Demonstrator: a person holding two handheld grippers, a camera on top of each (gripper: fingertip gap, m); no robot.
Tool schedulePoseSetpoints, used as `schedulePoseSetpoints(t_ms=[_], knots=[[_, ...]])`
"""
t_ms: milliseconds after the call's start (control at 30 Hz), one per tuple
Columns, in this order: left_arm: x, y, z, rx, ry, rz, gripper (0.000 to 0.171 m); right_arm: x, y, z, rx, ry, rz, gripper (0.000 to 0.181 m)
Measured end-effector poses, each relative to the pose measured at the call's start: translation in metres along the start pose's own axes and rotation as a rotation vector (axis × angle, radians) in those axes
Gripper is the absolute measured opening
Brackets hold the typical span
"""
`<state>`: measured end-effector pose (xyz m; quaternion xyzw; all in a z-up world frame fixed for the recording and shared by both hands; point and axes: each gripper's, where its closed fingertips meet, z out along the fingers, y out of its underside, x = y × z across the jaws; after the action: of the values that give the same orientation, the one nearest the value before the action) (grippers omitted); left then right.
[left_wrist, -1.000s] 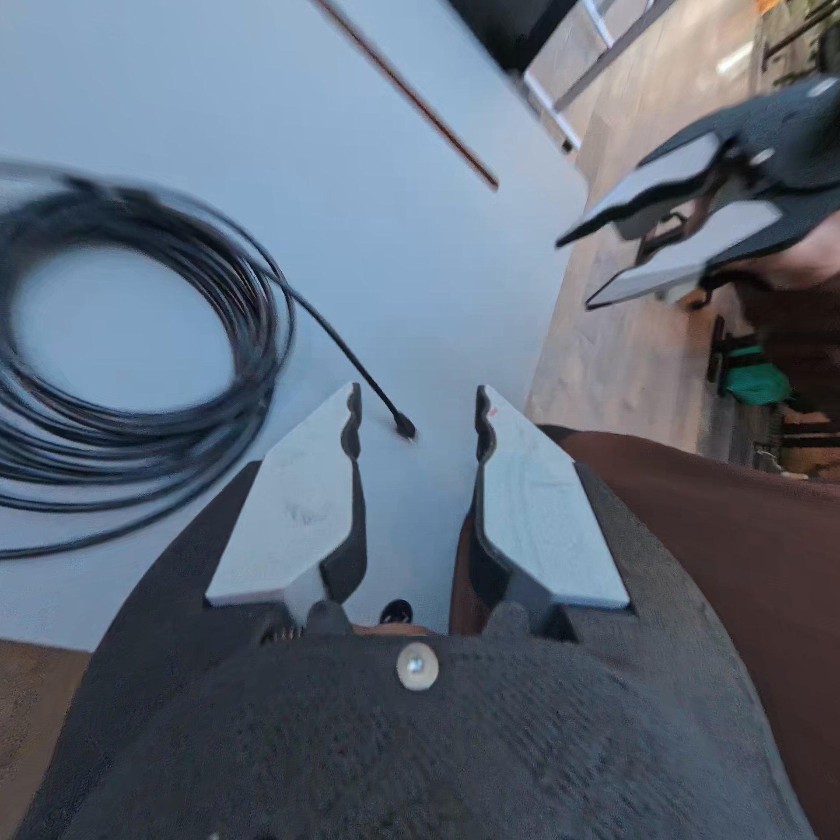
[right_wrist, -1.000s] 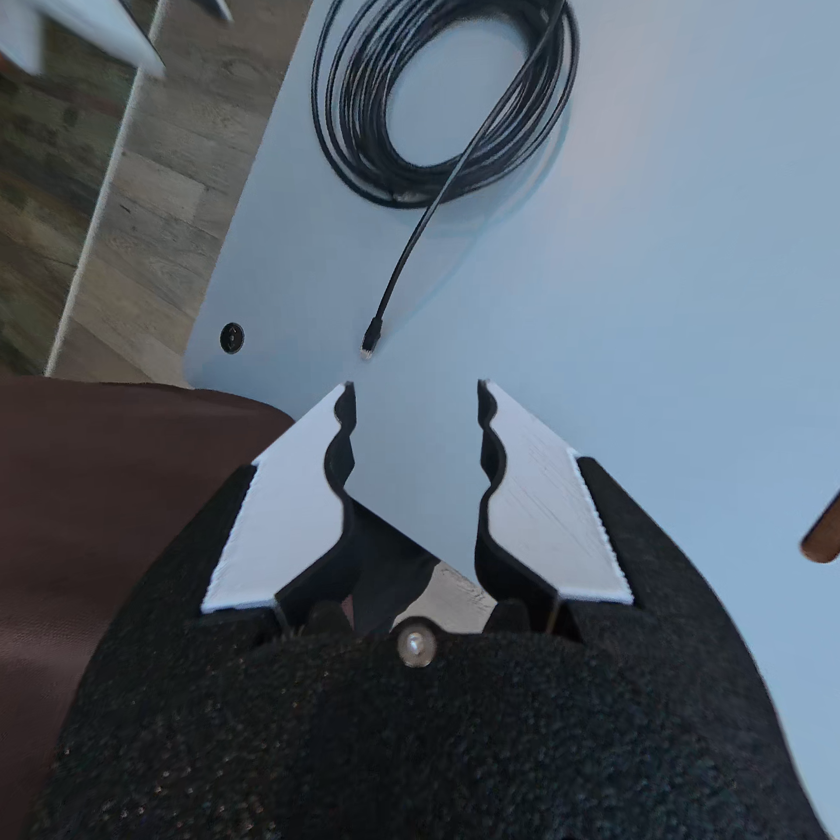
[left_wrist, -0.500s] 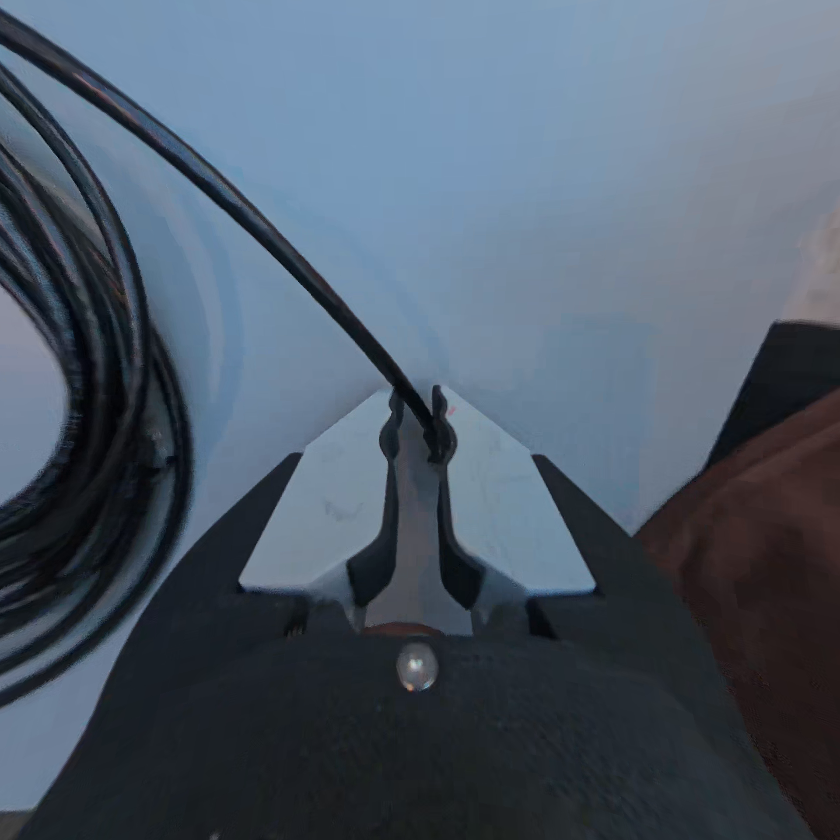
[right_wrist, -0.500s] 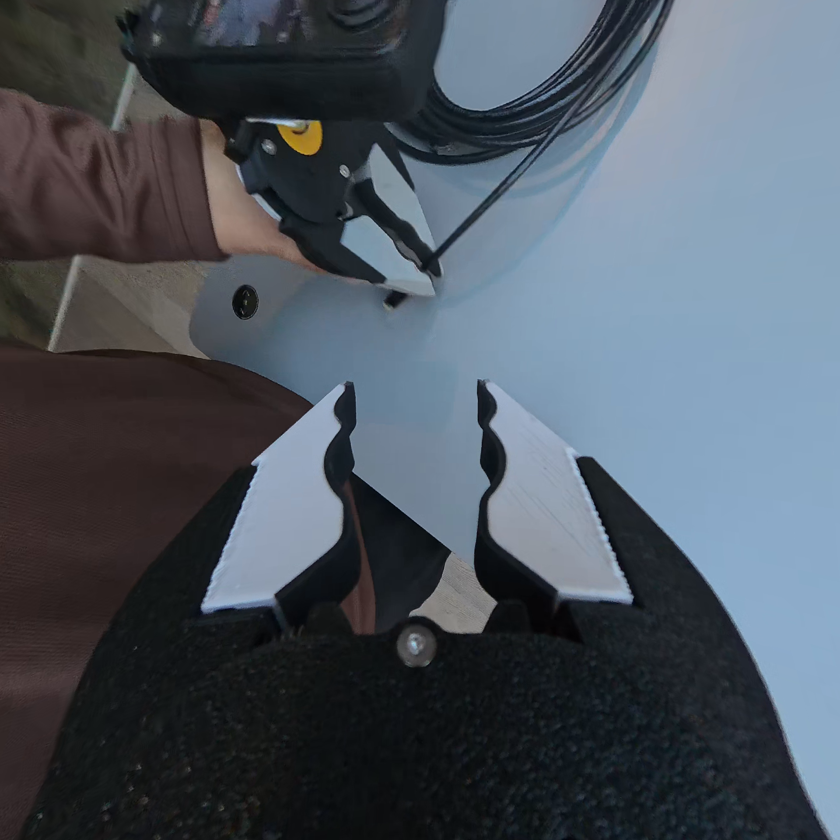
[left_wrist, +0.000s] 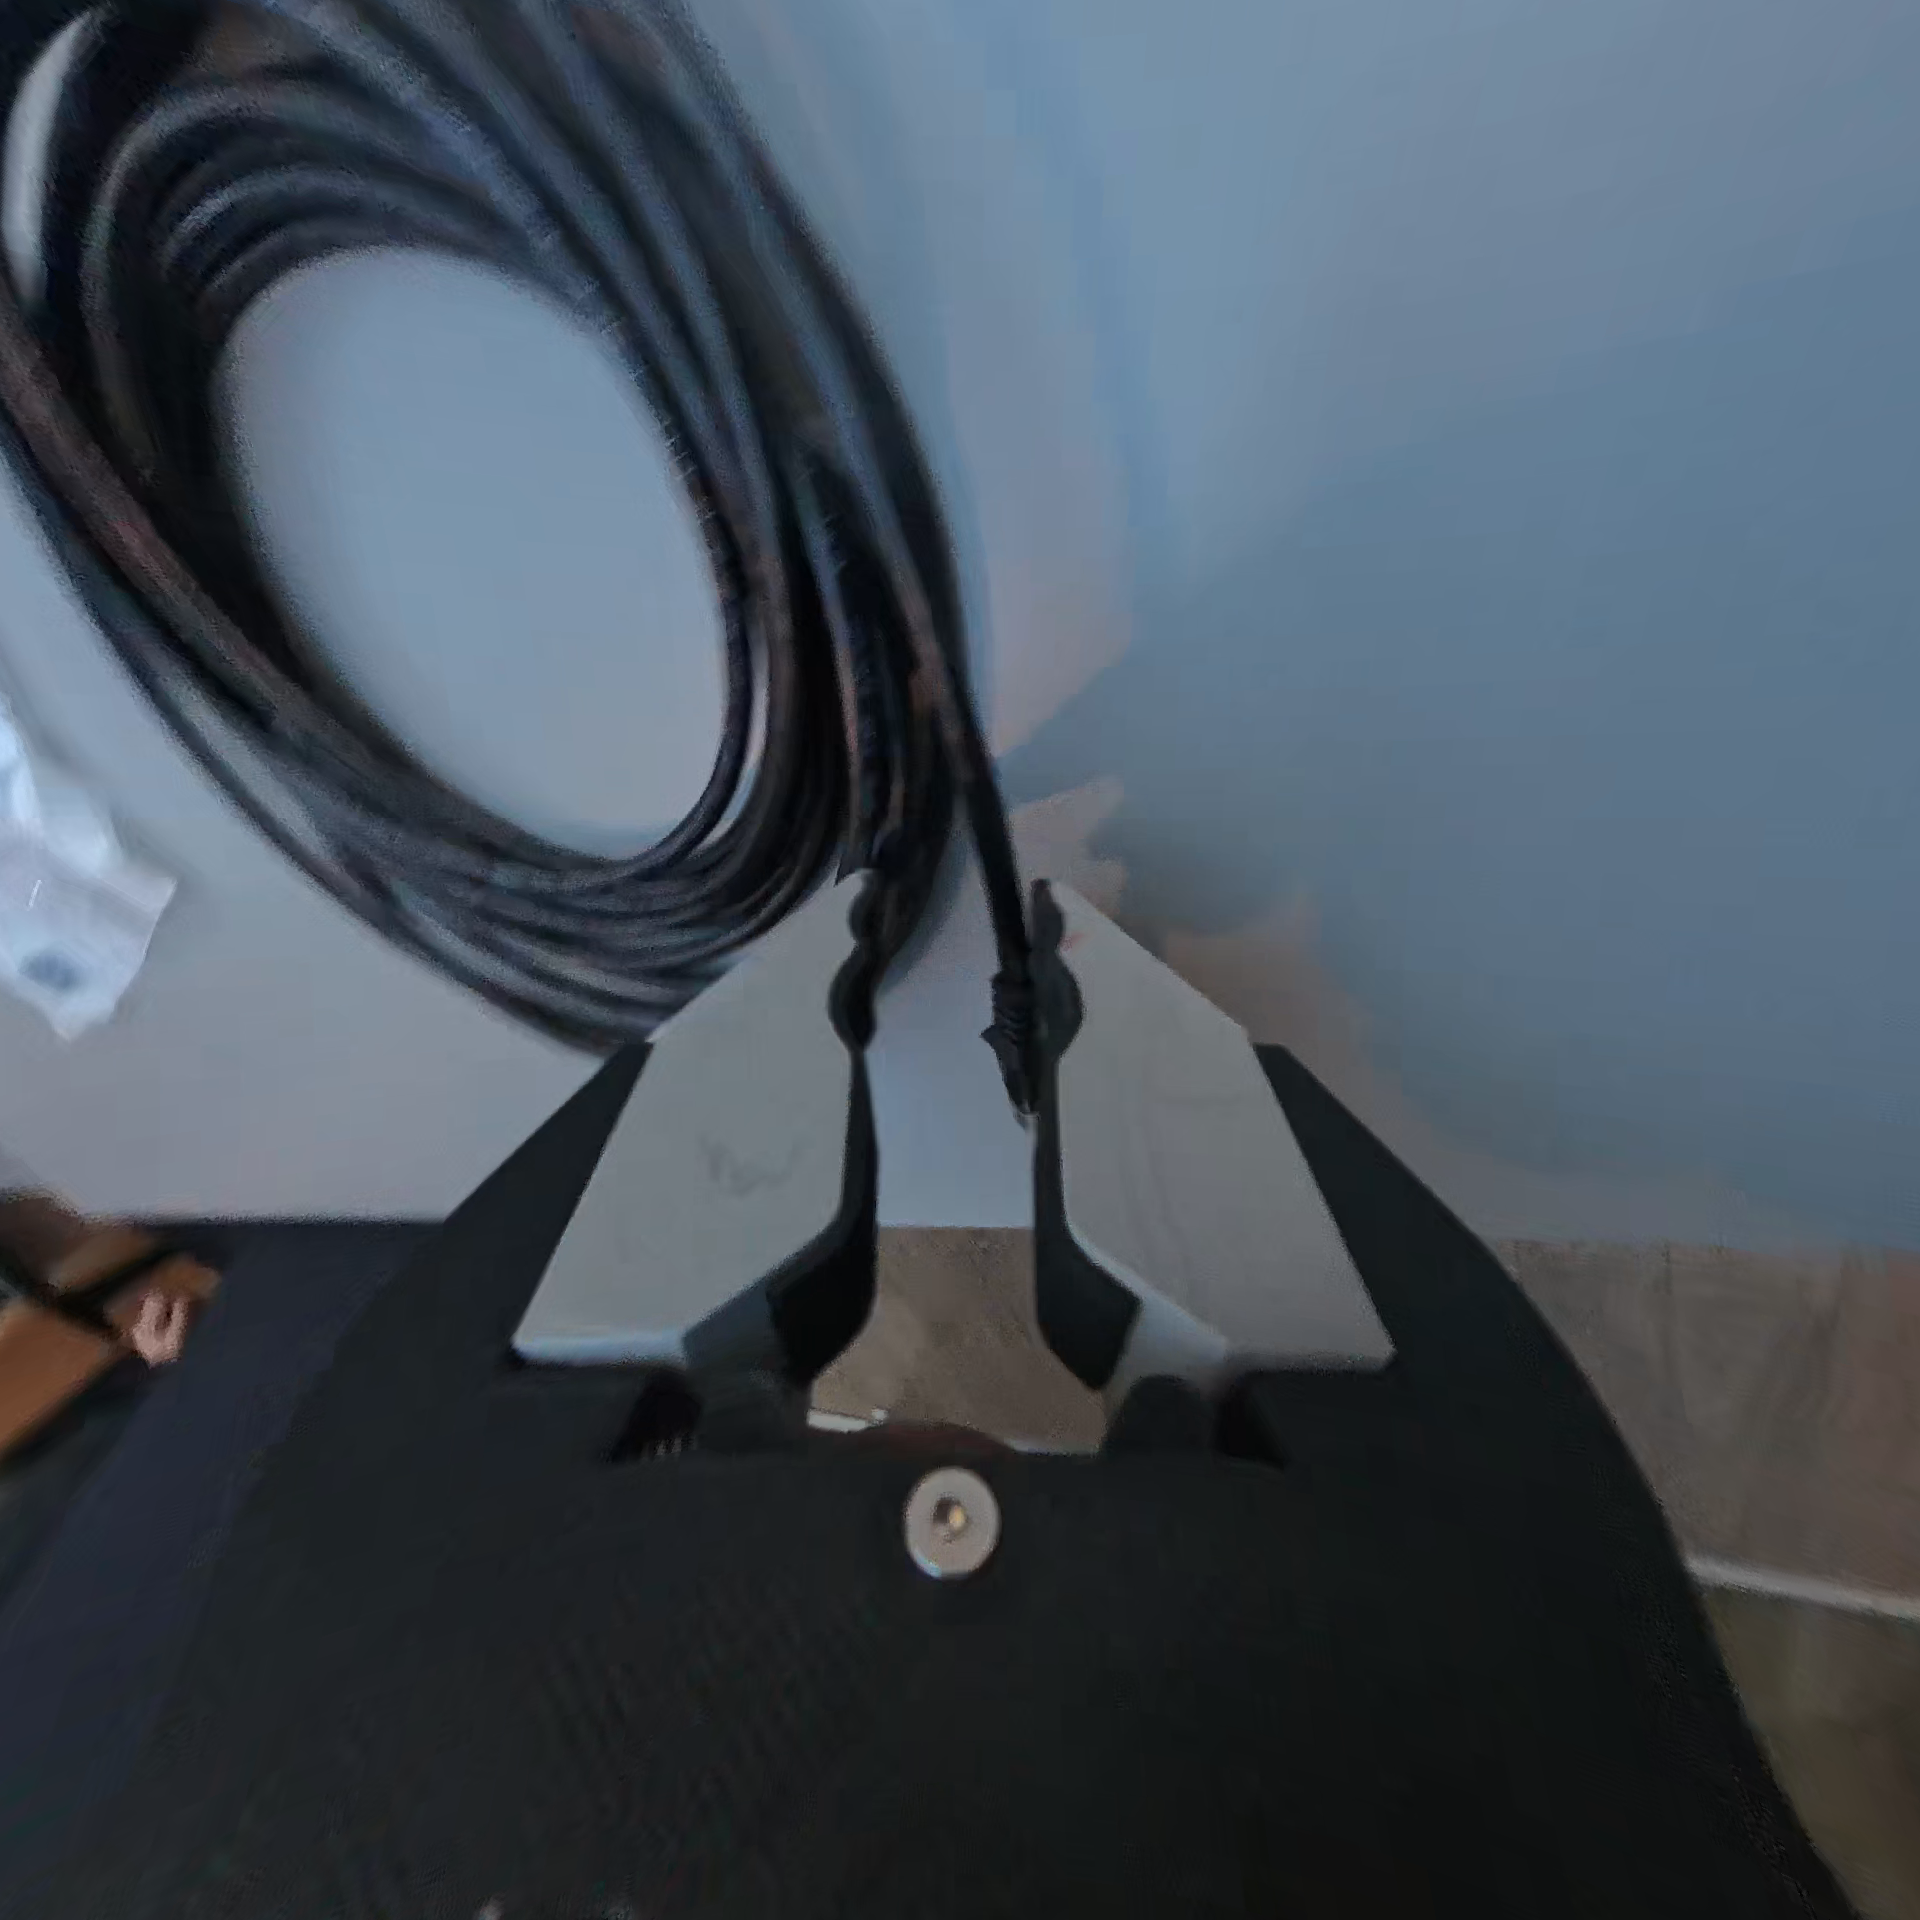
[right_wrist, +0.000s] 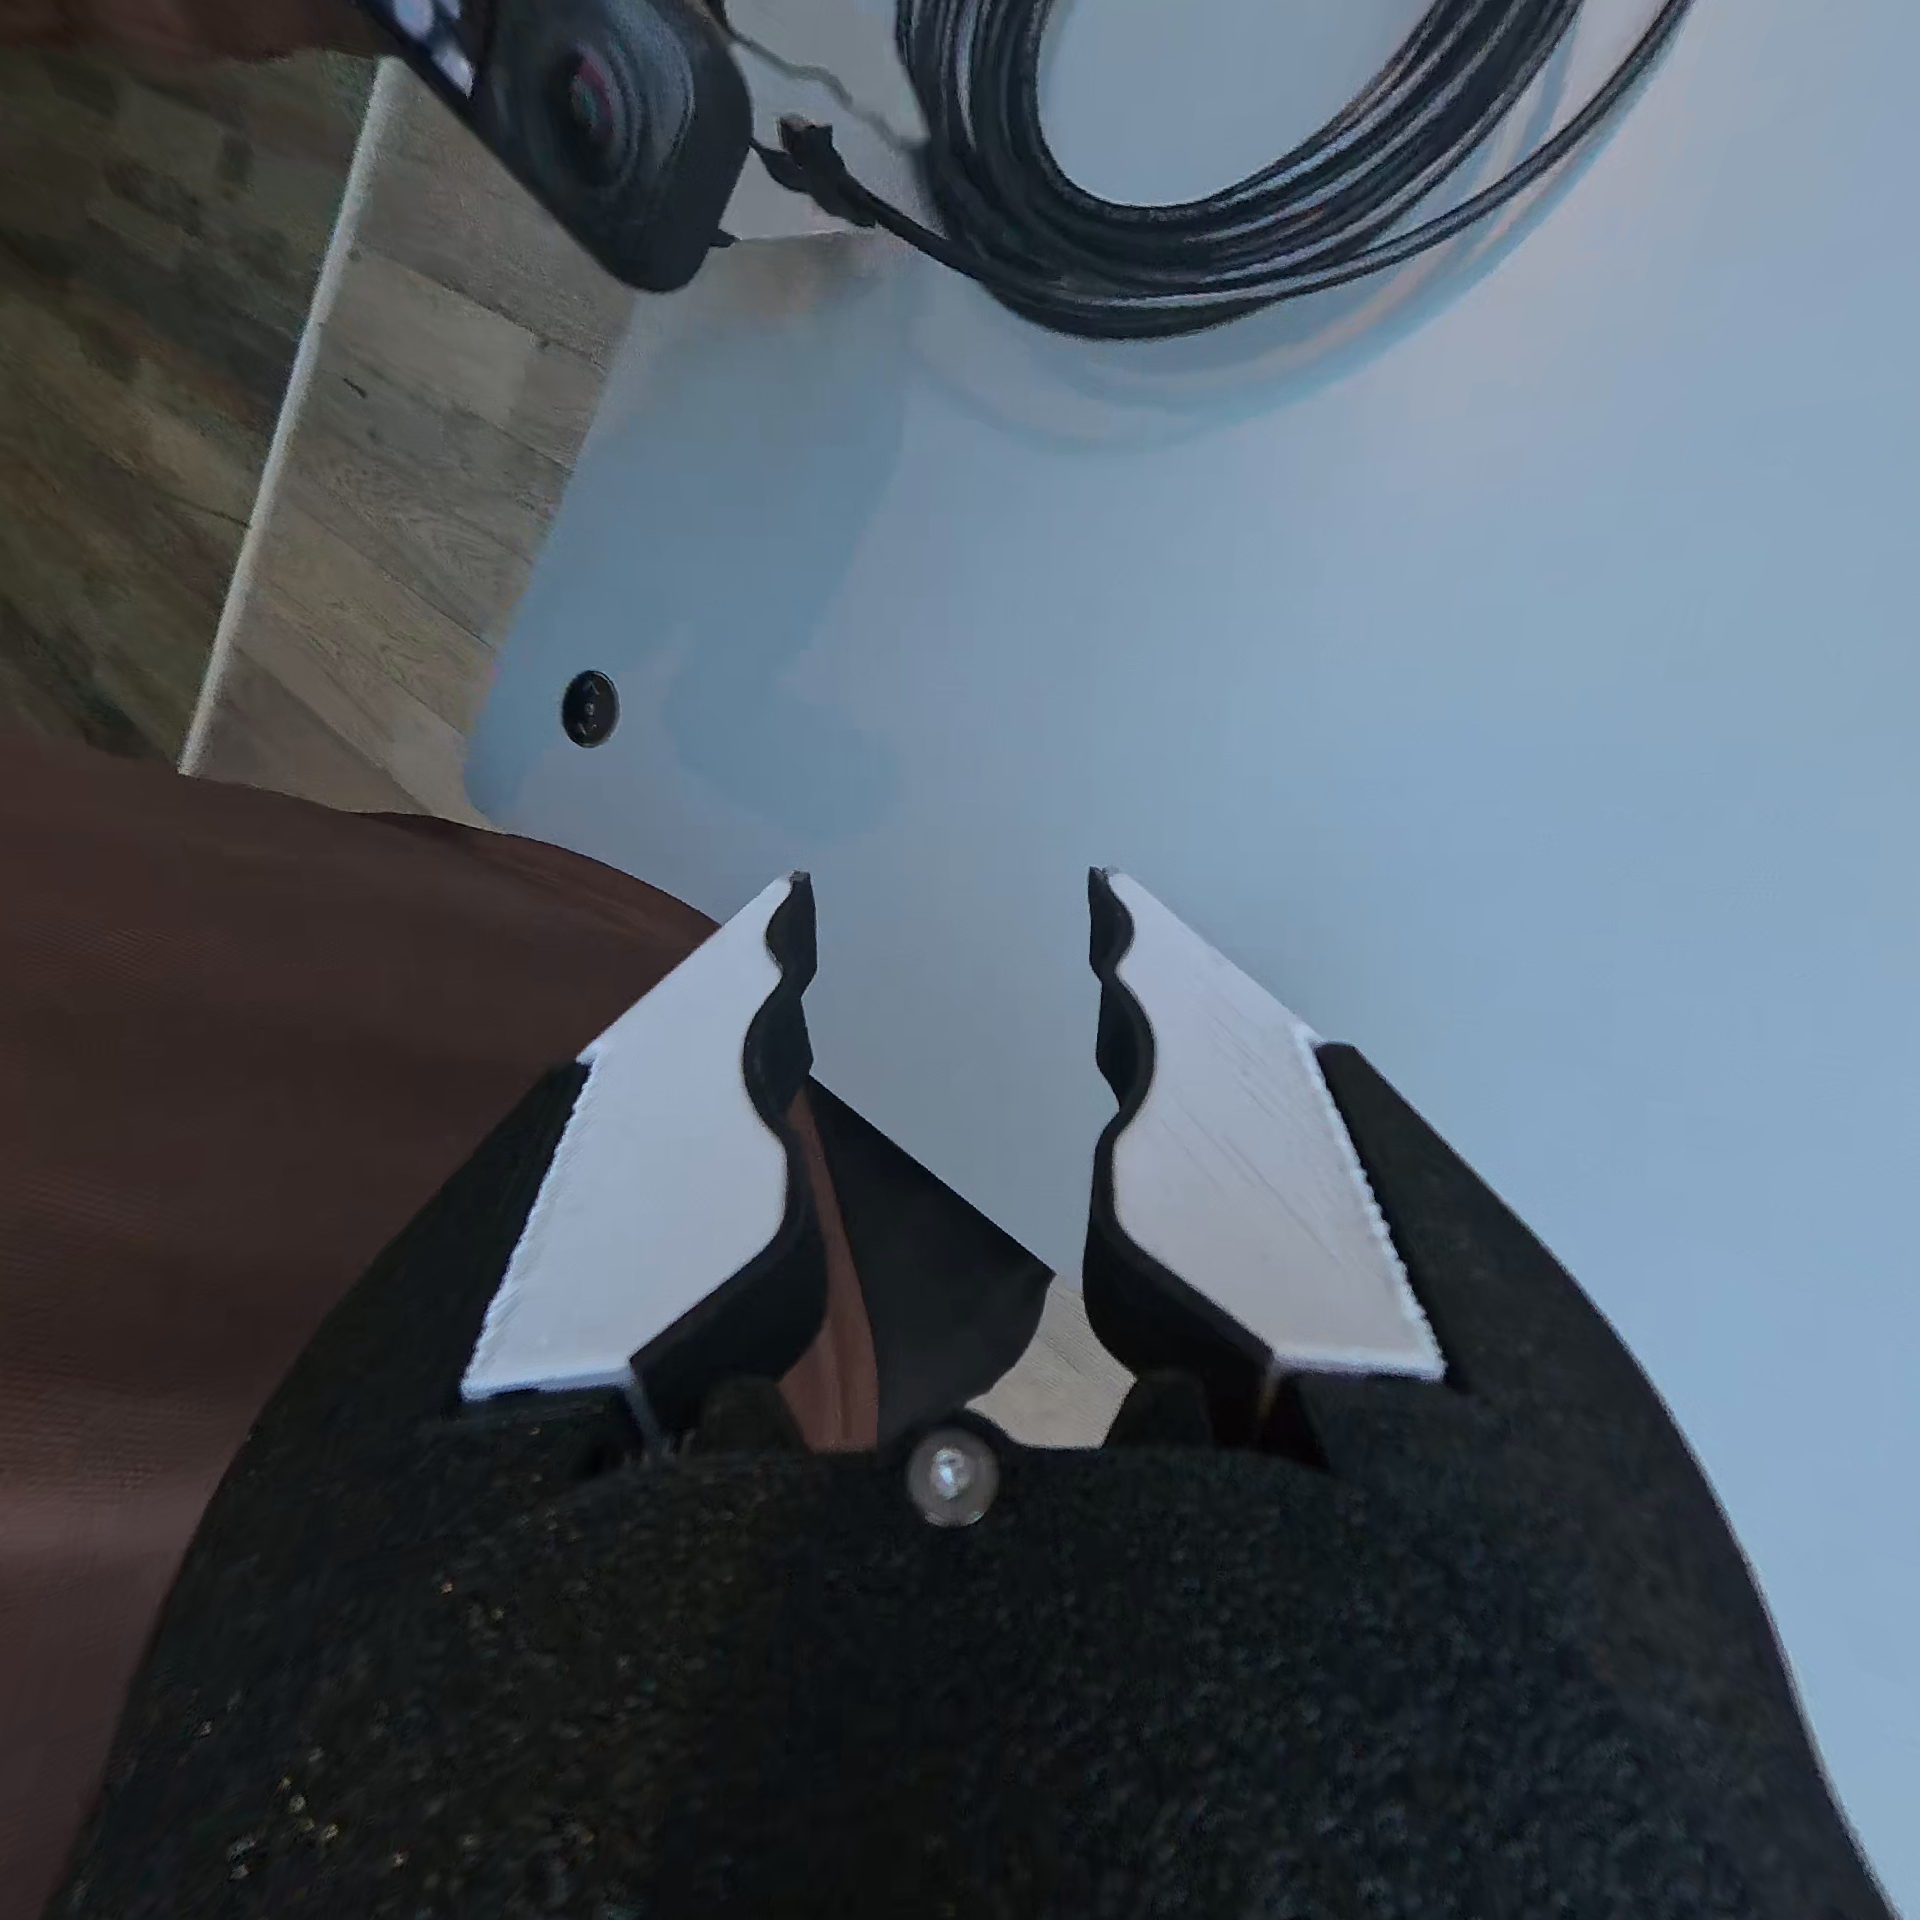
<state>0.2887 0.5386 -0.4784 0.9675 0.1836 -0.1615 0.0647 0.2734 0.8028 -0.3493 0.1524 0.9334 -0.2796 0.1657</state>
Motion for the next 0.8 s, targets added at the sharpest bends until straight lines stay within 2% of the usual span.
schedulePoseSetpoints(t_ms=[33,67,100,200,300,367,467,533,667,800], knots=[[-0.013,0.009,-0.003,-0.024,-0.091,-0.094,0.049,-0.004,-0.001,0.003,0.000,-0.011,-0.001,0.052],[-0.017,0.020,-0.006,-0.049,-0.131,-0.203,0.061,-0.008,-0.001,0.006,-0.005,-0.017,-0.006,0.052],[-0.009,0.025,-0.010,-0.038,-0.109,-0.330,0.060,-0.011,0.000,0.010,-0.012,-0.019,-0.013,0.052],[0.025,0.024,-0.027,0.122,-0.016,-0.763,0.057,-0.022,0.003,0.025,-0.047,-0.044,-0.045,0.053],[0.071,0.018,-0.039,0.232,0.085,-1.059,0.054,-0.029,-0.004,0.044,-0.110,-0.068,-0.144,0.053],[0.098,0.013,-0.040,0.267,0.138,-1.159,0.050,-0.028,-0.017,0.061,-0.154,-0.076,-0.228,0.053],[0.132,0.005,-0.038,0.273,0.224,-1.250,0.047,-0.031,-0.052,0.093,-0.196,-0.093,-0.388,0.053],[0.144,-0.001,-0.044,0.305,0.256,-1.308,0.045,-0.030,-0.076,0.123,-0.241,-0.079,-0.525,0.053],[0.165,-0.005,-0.061,0.326,0.270,-1.404,0.044,-0.002,-0.113,0.186,-0.366,0.009,-0.740,0.057],[0.189,0.001,-0.078,0.331,0.255,-1.516,0.044,0.032,-0.110,0.221,-0.580,0.002,-0.794,0.063]])
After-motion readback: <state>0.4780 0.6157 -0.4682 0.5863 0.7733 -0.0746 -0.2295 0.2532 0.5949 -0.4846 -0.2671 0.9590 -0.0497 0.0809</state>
